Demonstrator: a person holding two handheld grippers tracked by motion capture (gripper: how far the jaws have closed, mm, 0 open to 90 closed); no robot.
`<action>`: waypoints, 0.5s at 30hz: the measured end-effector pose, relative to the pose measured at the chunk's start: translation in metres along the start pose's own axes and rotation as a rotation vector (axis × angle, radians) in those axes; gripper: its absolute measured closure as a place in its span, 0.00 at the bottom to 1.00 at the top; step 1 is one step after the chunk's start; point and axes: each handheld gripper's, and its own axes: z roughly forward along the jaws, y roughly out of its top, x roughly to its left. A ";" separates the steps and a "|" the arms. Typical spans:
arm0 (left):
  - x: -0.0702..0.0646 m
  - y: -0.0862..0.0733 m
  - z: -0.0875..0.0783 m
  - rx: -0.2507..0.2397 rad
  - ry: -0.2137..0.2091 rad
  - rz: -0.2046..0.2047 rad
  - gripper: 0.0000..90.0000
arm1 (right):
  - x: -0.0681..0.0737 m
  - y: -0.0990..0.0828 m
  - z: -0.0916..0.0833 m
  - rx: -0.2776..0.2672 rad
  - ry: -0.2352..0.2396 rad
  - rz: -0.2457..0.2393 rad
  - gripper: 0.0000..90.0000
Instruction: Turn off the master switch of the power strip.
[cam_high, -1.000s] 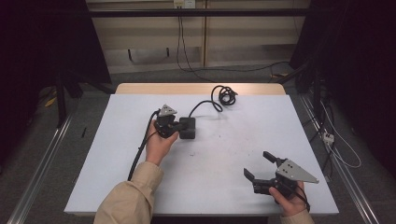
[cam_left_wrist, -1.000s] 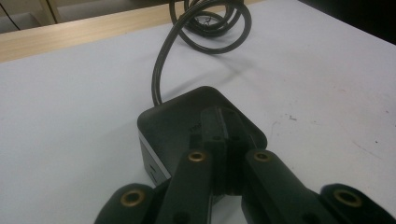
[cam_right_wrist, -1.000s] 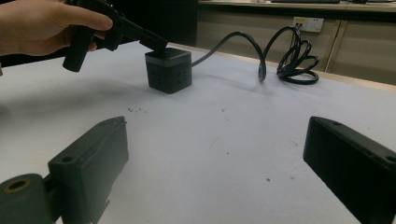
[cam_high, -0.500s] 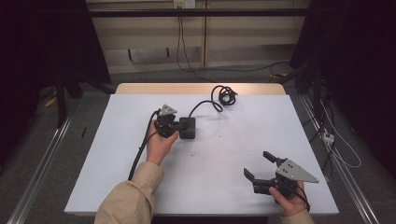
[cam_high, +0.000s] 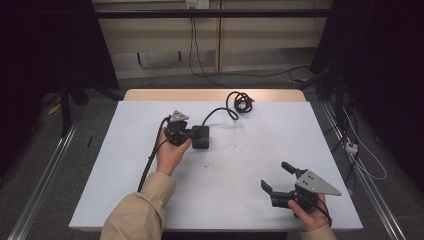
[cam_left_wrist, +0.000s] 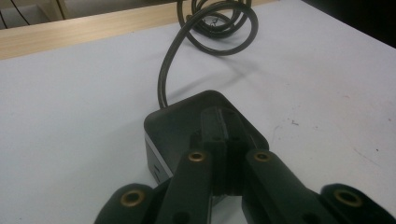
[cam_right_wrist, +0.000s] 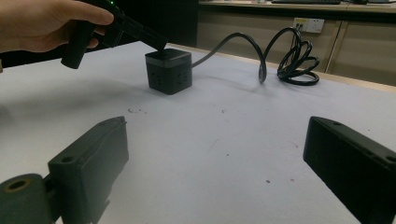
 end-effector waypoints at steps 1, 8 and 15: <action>0.000 0.001 -0.001 -0.008 -0.002 0.000 1.00 | 0.000 0.000 0.000 0.000 0.001 0.000 0.07; 0.000 0.003 -0.008 -0.031 -0.028 -0.051 0.90 | 0.001 0.000 0.001 -0.002 0.002 -0.001 0.07; -0.002 0.005 -0.016 -0.030 -0.046 -0.062 0.64 | 0.002 0.000 0.003 0.001 0.008 -0.001 0.07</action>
